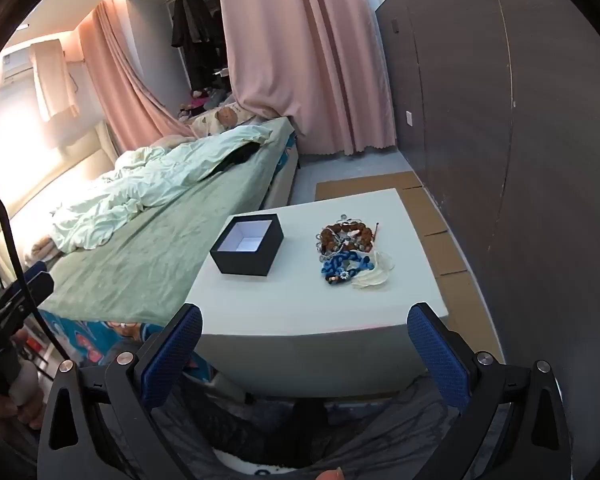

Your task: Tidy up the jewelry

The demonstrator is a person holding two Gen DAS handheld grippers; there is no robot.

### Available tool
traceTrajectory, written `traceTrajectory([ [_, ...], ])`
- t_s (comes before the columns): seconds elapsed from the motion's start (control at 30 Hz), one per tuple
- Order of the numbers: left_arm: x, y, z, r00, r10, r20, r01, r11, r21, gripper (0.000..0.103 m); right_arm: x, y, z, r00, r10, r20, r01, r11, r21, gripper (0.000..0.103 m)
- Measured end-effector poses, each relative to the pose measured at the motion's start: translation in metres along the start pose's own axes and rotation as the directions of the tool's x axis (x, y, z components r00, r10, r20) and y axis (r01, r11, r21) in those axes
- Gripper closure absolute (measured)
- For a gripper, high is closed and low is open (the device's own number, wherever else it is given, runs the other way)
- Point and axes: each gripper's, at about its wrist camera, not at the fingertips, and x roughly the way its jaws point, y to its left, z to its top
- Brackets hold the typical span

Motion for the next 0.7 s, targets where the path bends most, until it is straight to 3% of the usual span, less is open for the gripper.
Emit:
traceTrajectory([
  [0.7, -0.003, -0.009, -0.001, 1.000, -0.026, -0.003, 0.026, 1.000, -0.002, 0.001, -0.004, 0.001, -0.001, 1.000, -0.004, 0.009, 0.004, 1.000, -0.018, 0.000],
])
